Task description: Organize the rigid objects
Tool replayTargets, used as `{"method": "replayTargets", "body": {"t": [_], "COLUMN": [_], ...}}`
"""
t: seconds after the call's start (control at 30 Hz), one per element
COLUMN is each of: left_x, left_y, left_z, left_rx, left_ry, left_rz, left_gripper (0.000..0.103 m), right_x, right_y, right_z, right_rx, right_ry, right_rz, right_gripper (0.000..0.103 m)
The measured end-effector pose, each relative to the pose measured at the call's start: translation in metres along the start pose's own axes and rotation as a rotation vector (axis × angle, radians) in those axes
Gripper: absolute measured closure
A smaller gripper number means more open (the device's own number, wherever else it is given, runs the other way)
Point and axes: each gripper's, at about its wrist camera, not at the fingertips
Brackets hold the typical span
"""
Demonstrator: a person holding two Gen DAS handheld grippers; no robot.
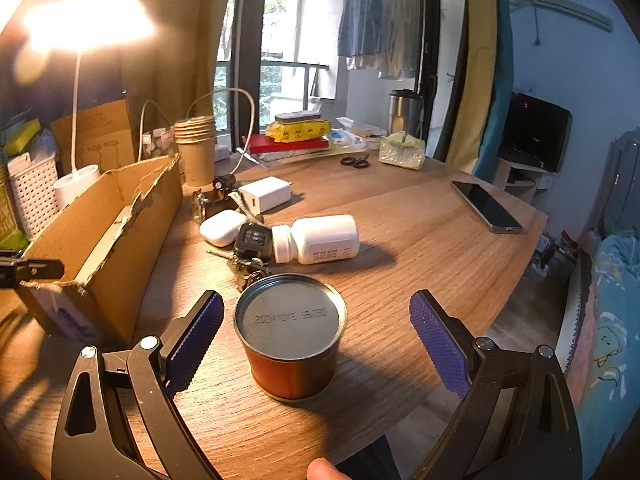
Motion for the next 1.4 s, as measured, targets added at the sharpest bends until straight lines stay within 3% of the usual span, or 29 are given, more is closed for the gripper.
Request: {"method": "replayTargets", "body": {"t": [0.1, 0.33, 0.37, 0.43, 0.5, 0.57, 1.03, 1.4], "left_x": [0.002, -0.001, -0.002, -0.003, -0.003, -0.003, -0.005, -0.006], "left_y": [-0.002, -0.005, -0.006, -0.007, -0.007, -0.007, -0.007, -0.007], "left_z": [-0.004, 0.004, 0.004, 0.003, 0.002, 0.004, 0.006, 0.007], "left_rx": [-0.008, 0.005, 0.003, -0.002, -0.011, -0.004, -0.001, 0.007], "left_ry": [-0.013, -0.018, -0.021, -0.035, -0.049, -0.048, -0.022, -0.009], "left_rz": [0.018, 0.011, 0.011, 0.005, -0.001, -0.003, -0.002, 0.011], "left_gripper": [0.059, 0.072, 0.074, 0.077, 0.079, 0.08, 0.08, 0.08], "right_x": [0.004, 0.01, 0.009, 0.009, 0.01, 0.011, -0.005, -0.031], "right_y": [-0.003, -0.006, -0.006, -0.006, -0.006, -0.007, 0.005, 0.04], "right_z": [-0.004, -0.005, -0.006, -0.008, -0.009, -0.01, -0.018, -0.033], "right_rx": [-0.011, -0.02, -0.021, -0.031, -0.039, -0.044, -0.077, -0.075], "right_ry": [0.001, 0.017, 0.021, 0.023, 0.027, 0.037, 0.093, 0.214], "right_rz": [-0.002, -0.019, -0.016, -0.014, -0.024, -0.032, 0.006, 0.078], "right_gripper": [0.007, 0.008, 0.011, 0.03, 0.034, 0.044, 0.045, 0.044]}}
Point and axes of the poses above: each gripper's, at about its wrist camera, not at the fingertips, and x roughly the way its jaws point, z to its right, y to its top, and after that the axes turned 3 degrees about z, right-handed
